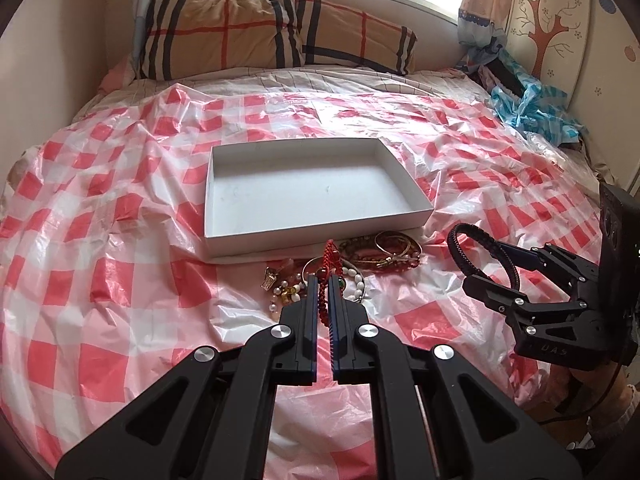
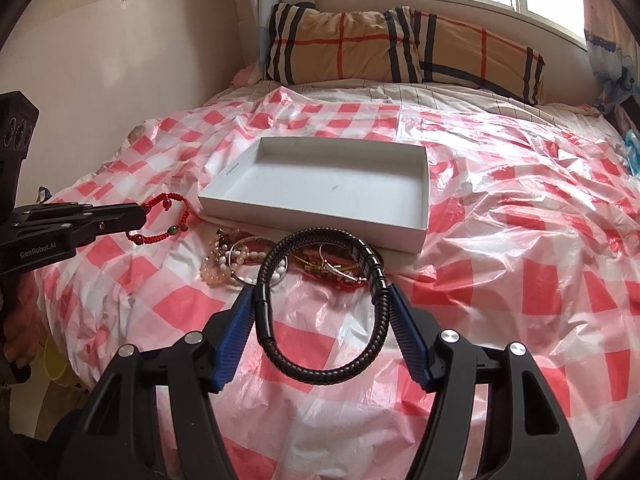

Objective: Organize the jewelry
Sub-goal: 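Carry both bracelets into the white box and open both tools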

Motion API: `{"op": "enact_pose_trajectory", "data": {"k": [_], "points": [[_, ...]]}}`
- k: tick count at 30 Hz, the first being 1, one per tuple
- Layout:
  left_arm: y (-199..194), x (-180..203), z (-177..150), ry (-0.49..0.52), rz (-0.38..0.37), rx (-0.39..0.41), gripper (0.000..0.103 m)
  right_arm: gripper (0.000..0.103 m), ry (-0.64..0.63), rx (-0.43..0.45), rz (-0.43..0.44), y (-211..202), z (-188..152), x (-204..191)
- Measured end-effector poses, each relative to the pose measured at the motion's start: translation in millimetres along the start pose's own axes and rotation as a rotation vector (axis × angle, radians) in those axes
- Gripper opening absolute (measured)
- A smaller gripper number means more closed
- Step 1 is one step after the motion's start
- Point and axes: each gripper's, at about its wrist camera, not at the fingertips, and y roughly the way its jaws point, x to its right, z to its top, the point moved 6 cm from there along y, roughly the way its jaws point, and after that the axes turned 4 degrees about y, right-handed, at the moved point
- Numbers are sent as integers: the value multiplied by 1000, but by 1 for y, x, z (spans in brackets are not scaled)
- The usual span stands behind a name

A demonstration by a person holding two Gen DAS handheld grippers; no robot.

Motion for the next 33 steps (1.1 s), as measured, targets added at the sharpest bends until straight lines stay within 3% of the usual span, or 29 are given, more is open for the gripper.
{"op": "enact_pose_trajectory", "data": {"k": [13, 33], "points": [[31, -2, 37, -18, -14, 40, 4, 64, -36, 37, -8, 26, 37, 1], [91, -16, 68, -26, -13, 56, 4, 64, -71, 77, -50, 88, 78, 10]]}}
